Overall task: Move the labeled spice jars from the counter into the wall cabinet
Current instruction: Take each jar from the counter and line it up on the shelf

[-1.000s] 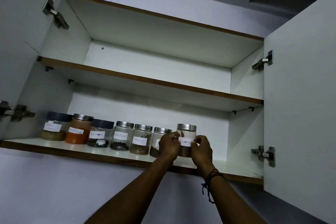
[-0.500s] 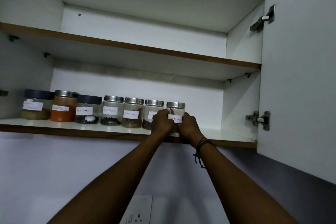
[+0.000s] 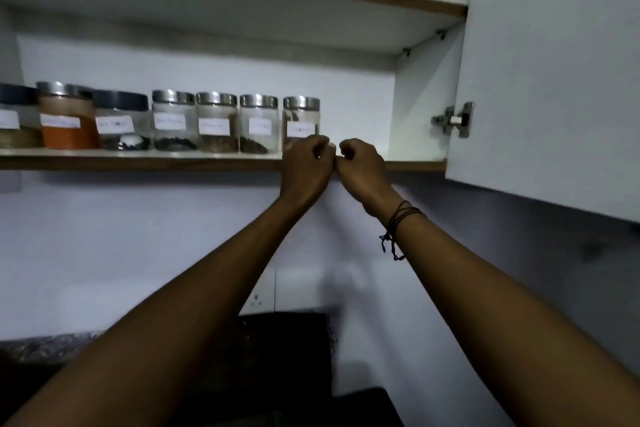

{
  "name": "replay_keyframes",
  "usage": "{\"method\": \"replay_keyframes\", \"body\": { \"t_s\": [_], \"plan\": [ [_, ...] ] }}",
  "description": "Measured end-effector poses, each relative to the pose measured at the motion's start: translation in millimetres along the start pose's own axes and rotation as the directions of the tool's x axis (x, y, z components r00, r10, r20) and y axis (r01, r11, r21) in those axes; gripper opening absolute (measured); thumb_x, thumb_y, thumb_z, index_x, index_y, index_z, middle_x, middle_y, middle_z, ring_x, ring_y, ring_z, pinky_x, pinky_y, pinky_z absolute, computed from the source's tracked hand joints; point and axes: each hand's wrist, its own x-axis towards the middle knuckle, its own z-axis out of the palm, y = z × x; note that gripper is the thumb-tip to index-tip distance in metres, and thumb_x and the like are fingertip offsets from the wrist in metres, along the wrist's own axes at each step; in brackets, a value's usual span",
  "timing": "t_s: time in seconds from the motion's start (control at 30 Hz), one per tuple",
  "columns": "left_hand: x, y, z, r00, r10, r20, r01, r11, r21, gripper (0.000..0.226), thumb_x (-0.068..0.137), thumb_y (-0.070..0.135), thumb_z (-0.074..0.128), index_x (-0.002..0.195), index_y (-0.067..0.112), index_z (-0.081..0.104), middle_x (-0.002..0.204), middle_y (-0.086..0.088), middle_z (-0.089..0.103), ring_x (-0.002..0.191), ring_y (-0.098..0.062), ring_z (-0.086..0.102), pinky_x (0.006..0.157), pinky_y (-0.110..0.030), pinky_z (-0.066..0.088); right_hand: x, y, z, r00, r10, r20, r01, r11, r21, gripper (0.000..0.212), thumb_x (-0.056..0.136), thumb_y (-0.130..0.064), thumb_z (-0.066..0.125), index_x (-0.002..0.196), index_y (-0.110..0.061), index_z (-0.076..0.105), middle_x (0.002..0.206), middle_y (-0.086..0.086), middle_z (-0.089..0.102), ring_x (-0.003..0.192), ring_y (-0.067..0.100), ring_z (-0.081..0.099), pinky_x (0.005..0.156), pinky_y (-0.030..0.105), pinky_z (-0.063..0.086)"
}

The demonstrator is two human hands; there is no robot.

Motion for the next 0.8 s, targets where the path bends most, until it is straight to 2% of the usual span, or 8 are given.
{"method": "replay_keyframes", "body": {
  "t_s": [0.07, 0.13, 0.2, 0.4, 0.53, 0.67, 0.77, 0.8],
  "plan": [
    [-22, 0, 7, 0.998, -0.013, 0.057, 0.016, 0.999, -0.042, 0.025, 0.095, 0.022, 0.054, 0.096, 0.005, 0.073, 0.091, -0.009, 0.073, 0.086, -0.020, 0.068, 0.080, -0.036, 0.054, -23, 9, -8, 0.999, -0.019, 0.028, 0.019, 1.000, -0.002, 0.018, 0.090, -0.014, 0.049, 0.082, -0.002, 0.061, 0.077, 0.010, 0.057, 0.066, 0.018, 0.048, 0.059, 0.033, 0.038],
    [-52, -3, 17, 0.994, -0.038, 0.100, 0.046, 0.996, -0.077, 0.025, 0.096, 0.022, 0.053, 0.099, 0.012, 0.075, 0.093, -0.001, 0.075, 0.088, -0.013, 0.069, 0.080, -0.030, 0.055, -50, 25, -14, 0.997, -0.028, 0.066, 0.031, 0.998, -0.049, 0.024, 0.094, -0.015, 0.052, 0.110, -0.007, 0.069, 0.106, 0.006, 0.070, 0.094, 0.016, 0.063, 0.075, 0.028, 0.049],
    [-86, -10, 28, 0.990, -0.080, 0.118, 0.091, 0.992, -0.085, 0.024, 0.096, 0.020, 0.054, 0.104, 0.014, 0.076, 0.100, 0.000, 0.075, 0.092, -0.012, 0.069, 0.085, -0.029, 0.055, -80, 44, -19, 0.995, 0.011, 0.095, 0.004, 0.988, -0.155, 0.034, 0.094, -0.017, 0.055, 0.126, -0.008, 0.063, 0.129, 0.010, 0.063, 0.116, 0.022, 0.059, 0.092, 0.030, 0.048],
    [-201, -38, 68, 0.918, -0.233, 0.321, 0.278, 0.955, -0.102, 0.026, 0.095, 0.017, 0.052, 0.103, 0.014, 0.076, 0.099, 0.001, 0.076, 0.092, -0.012, 0.068, 0.087, -0.027, 0.052, -183, 109, -26, 0.958, 0.242, 0.153, -0.189, 0.935, -0.299, 0.032, 0.090, -0.013, 0.051, 0.118, -0.004, 0.064, 0.119, 0.014, 0.066, 0.109, 0.028, 0.060, 0.092, 0.038, 0.050],
    [-299, -63, 92, 0.819, -0.275, 0.504, 0.346, 0.937, -0.051, 0.025, 0.095, 0.008, 0.053, 0.107, 0.006, 0.074, 0.108, -0.008, 0.075, 0.099, -0.018, 0.068, 0.091, -0.027, 0.050, -274, 164, -23, 0.872, 0.447, 0.200, -0.354, 0.857, -0.375, 0.033, 0.090, -0.012, 0.049, 0.119, -0.003, 0.062, 0.120, 0.018, 0.063, 0.111, 0.032, 0.059, 0.088, 0.033, 0.048],
    [-384, -86, 111, 0.700, -0.285, 0.655, 0.334, 0.941, 0.053, 0.023, 0.095, 0.005, 0.053, 0.106, 0.001, 0.073, 0.105, -0.015, 0.074, 0.097, -0.025, 0.067, 0.086, -0.029, 0.047, -359, 208, -20, 0.759, 0.619, 0.202, -0.500, 0.752, -0.429, 0.035, 0.087, -0.012, 0.054, 0.121, -0.003, 0.060, 0.121, 0.024, 0.060, 0.112, 0.040, 0.058, 0.094, 0.042, 0.048],
    [-441, -98, 120, 0.561, -0.319, 0.764, 0.362, 0.924, 0.120, 0.024, 0.095, 0.003, 0.050, 0.103, -0.003, 0.071, 0.100, -0.014, 0.073, 0.086, -0.017, 0.061, 0.072, -0.009, 0.041, -415, 234, -20, 0.682, 0.705, 0.196, -0.542, 0.666, -0.512, 0.033, 0.087, -0.014, 0.053, 0.117, -0.004, 0.061, 0.117, 0.025, 0.061, 0.108, 0.043, 0.060, 0.095, 0.046, 0.049],
    [-457, -102, 122, 0.511, -0.317, 0.799, 0.368, 0.921, 0.130, 0.023, 0.095, 0.002, 0.049, 0.099, -0.006, 0.070, 0.099, -0.018, 0.072, 0.084, -0.016, 0.058, 0.070, -0.009, 0.039, -431, 241, -20, 0.660, 0.725, 0.196, -0.542, 0.640, -0.545, 0.033, 0.086, -0.015, 0.053, 0.115, -0.004, 0.062, 0.117, 0.025, 0.062, 0.108, 0.043, 0.060, 0.095, 0.046, 0.050]
  ]
}}
